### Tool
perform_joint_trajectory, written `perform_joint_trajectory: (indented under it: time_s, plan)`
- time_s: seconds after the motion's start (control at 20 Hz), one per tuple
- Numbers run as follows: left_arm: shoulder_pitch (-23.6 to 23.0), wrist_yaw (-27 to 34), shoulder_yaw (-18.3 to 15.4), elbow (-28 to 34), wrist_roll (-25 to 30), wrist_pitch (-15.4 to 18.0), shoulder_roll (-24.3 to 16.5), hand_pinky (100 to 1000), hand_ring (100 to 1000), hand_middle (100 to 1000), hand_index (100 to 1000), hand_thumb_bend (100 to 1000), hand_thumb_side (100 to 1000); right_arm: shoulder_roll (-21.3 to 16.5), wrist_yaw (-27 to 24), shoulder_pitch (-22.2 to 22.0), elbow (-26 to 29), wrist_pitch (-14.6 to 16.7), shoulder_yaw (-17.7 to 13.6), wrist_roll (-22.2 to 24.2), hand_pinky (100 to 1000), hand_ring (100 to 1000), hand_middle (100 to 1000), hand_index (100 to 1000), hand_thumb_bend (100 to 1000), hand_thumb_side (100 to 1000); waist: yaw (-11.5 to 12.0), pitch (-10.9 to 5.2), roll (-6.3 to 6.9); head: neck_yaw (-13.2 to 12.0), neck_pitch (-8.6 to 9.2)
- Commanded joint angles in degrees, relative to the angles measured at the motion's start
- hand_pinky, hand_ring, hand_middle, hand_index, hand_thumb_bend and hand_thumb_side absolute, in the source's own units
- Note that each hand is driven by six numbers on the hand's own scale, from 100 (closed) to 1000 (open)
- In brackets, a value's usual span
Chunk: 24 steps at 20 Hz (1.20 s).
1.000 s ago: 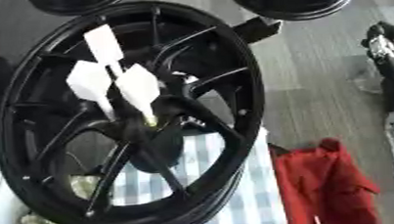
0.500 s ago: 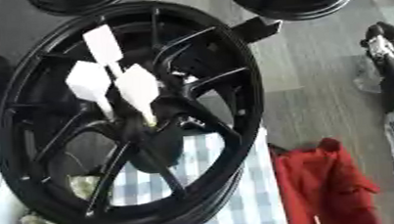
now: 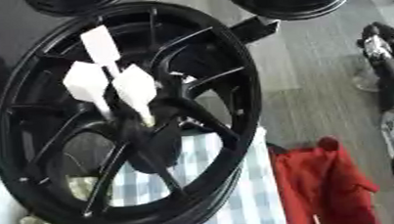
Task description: Pull the pin out of the wheel hub.
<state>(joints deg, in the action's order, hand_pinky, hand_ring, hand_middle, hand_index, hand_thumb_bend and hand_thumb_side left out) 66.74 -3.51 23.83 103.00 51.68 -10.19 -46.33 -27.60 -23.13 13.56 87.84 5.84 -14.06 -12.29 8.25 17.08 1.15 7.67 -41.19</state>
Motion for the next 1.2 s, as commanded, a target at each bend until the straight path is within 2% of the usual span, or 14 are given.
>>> perform_joint_trajectory:
  time_s: [0.05,0.25,0.65,0.75,1.0,1.2]
  plan:
    - [1.5,0.4,1.4,1.2,0.3,-0.4,-0.7,791,758,714,844,100,616,-2.3,0.4,0.4,0.7,-0.1,-0.2,0.1,942,794,859,814,218,410,-0.1,-1.16,-0.01,0.1,0.57]
    - [2.4,0.2,4.3,2.0,0.3,-1.9,-0.2,789,757,714,855,111,614,-2.3,0.4,0.4,0.7,-0.1,-0.1,0.2,942,794,859,814,219,411,-0.1,-1.15,0.00,0.2,0.48]
    - [3.6,-0.3,6.7,1.4,0.3,-3.8,1.1,794,767,727,861,147,564,-2.2,0.6,0.4,0.6,-0.3,0.2,0.3,943,793,859,814,220,412,-0.2,-1.06,-0.05,0.2,0.12]
    - [3.7,-0.1,7.8,1.1,0.3,-3.4,1.1,799,772,727,841,175,508,-2.2,0.6,0.4,0.6,-0.3,0.2,0.3,943,793,859,814,220,413,-0.2,-1.07,-0.01,0.2,0.12]
    - [3.4,-0.5,9.0,1.1,0.3,-0.9,0.7,791,738,675,800,282,527,-2.3,0.7,0.4,0.6,-0.4,0.4,0.5,943,793,858,814,203,424,-0.2,-1.06,0.04,0.3,-0.02]
    - [3.0,-2.0,9.2,1.1,0.3,0.8,0.4,785,699,627,778,315,525,-2.3,0.7,0.4,0.7,-0.4,0.4,0.4,943,792,858,815,194,429,-0.2,-1.00,0.05,0.4,0.02]
